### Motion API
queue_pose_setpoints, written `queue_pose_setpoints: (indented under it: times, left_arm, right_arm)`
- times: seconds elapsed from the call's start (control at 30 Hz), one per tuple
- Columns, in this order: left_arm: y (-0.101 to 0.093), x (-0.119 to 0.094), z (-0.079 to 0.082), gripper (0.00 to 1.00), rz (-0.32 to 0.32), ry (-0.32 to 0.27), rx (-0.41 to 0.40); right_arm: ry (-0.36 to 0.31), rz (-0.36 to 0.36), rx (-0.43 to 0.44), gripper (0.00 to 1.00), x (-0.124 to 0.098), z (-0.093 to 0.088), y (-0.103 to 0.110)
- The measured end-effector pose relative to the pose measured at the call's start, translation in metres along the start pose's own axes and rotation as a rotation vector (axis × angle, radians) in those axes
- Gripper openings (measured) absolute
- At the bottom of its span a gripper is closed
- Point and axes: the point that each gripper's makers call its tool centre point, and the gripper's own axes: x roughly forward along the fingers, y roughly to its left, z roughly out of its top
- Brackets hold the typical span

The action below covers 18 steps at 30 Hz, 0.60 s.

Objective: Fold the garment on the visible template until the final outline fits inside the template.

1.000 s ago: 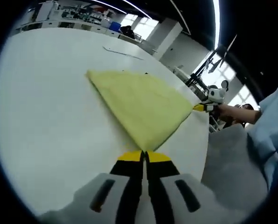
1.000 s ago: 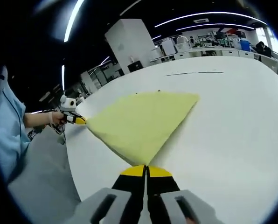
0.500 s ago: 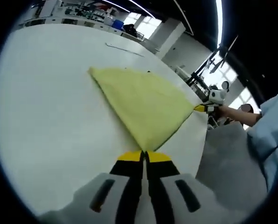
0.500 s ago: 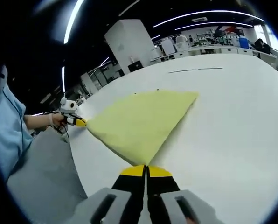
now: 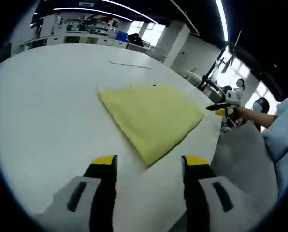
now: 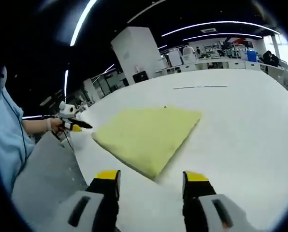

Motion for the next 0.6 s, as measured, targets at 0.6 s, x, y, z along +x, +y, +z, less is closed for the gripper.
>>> queue_pose_setpoints:
  times: [0.6]
  left_arm:
    - [-0.015,-0.016,-0.001,0.99,0.277,-0.070,-0.009]
  right_arm:
    - [-0.097,-0.100,0.010,1.00,-0.003,0.020,0.020]
